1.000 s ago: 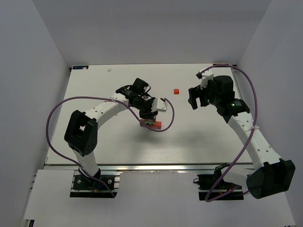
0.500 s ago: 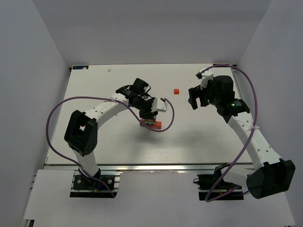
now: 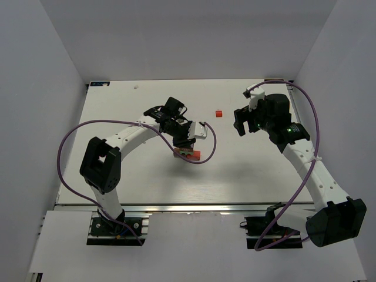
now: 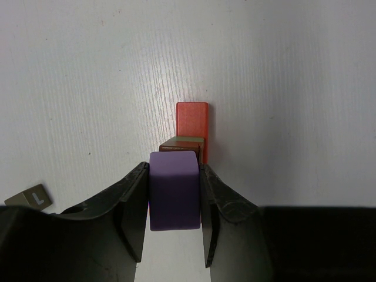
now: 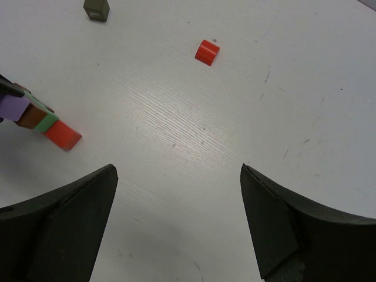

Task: Build the wood block tower

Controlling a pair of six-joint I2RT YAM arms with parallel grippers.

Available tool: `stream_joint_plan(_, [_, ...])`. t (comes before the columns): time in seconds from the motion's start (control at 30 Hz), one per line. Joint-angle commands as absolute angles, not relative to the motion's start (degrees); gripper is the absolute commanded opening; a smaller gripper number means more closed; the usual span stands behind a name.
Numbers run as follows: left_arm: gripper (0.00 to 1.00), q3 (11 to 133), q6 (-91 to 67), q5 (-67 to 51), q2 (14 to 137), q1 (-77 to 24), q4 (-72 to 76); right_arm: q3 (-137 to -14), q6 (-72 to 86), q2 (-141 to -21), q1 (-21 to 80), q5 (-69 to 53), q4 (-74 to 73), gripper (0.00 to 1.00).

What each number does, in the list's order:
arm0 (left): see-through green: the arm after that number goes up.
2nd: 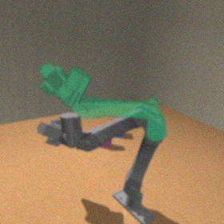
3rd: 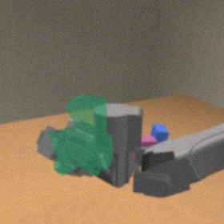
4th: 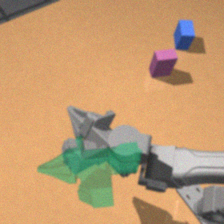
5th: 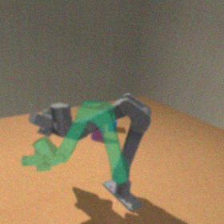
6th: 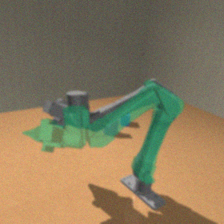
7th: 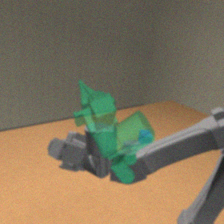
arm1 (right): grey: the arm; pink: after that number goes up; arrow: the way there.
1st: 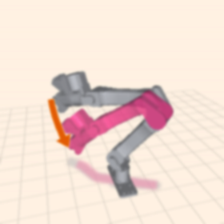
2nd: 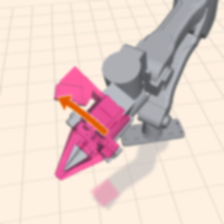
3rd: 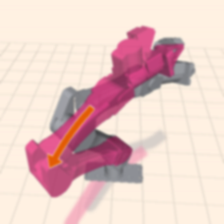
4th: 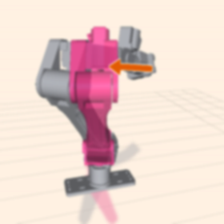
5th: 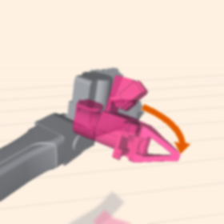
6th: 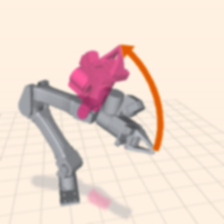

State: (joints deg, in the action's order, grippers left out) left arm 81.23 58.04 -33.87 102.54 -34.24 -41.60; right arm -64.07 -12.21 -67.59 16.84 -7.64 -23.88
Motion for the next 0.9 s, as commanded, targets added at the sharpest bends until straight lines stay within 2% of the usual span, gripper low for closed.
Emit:
stream_joint_plan(0.0, [0.23,81.83,58.97,-35.6,101.34,-33.93,-41.92,-66.27,-12.39,-66.62,16.61,-7.47,-23.64,0.89])
stream_joint_plan(0.73, [0.26,82.44,59.33,-35.68,101.87,-33.84,-42.19,-66.62,-12.92,-66.8,16.7,-7.56,-23.82,0.89])
stream_joint_plan(0.87, [0.33,82.88,59.5,-35.86,101.78,-33.84,-42.8,-66.62,-12.92,-66.8,16.7,-7.56,-23.91,0.89])
